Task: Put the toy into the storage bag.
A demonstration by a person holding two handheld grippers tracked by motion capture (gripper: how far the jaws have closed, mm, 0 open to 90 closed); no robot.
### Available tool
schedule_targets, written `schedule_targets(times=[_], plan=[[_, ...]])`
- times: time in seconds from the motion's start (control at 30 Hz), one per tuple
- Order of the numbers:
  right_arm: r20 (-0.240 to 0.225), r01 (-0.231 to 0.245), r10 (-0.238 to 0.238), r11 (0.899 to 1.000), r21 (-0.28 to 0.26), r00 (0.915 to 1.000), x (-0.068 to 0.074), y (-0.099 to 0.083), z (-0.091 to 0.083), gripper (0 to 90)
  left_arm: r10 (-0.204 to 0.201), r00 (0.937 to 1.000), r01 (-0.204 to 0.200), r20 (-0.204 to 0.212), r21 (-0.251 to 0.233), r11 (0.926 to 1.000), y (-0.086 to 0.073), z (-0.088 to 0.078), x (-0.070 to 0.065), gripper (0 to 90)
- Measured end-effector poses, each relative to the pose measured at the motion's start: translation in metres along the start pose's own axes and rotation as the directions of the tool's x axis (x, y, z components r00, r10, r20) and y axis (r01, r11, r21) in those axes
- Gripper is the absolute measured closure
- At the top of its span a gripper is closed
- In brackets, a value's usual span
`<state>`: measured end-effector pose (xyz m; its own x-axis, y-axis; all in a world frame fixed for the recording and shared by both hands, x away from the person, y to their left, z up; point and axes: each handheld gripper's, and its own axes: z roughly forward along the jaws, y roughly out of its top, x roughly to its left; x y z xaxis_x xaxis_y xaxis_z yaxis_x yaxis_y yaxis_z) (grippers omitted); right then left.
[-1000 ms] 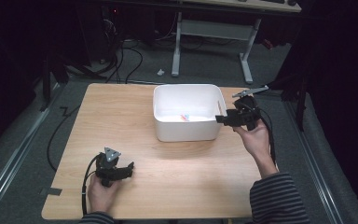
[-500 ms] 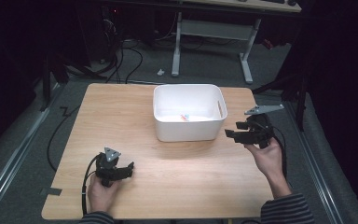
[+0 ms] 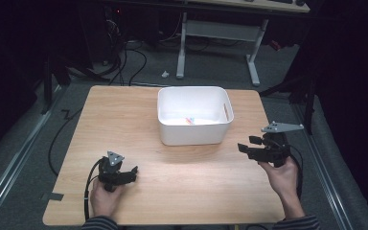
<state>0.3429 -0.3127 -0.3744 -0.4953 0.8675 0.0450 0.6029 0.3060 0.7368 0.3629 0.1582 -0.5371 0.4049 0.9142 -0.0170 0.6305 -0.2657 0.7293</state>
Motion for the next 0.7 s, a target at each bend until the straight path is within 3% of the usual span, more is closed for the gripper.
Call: schedule_targets(times=[0.07, 0.37, 0.7], plan=[[-0.014, -0.027, 0.027, 1.000, -0.012, 0.9995, -0.001, -0.007, 0.000, 42.8, 0.000, 1.0000, 0.000, 0.000, 0.000, 1.0000, 0.000, 0.000, 0.000, 15.1], [-0.009, -0.067, 0.067, 0.996, -0.059, 0.9977, -0.008, -0.036, 0.006, 43.2, 0.000, 1.0000, 0.000, 0.000, 0.000, 1.0000, 0.000, 0.000, 0.000, 15.1], [-0.033, -0.132, 0.131, 0.990, -0.039, 0.9909, -0.017, -0.067, 0.030, 43.0, 0.000, 1.0000, 0.000, 0.000, 0.000, 1.0000, 0.000, 0.000, 0.000, 15.1]])
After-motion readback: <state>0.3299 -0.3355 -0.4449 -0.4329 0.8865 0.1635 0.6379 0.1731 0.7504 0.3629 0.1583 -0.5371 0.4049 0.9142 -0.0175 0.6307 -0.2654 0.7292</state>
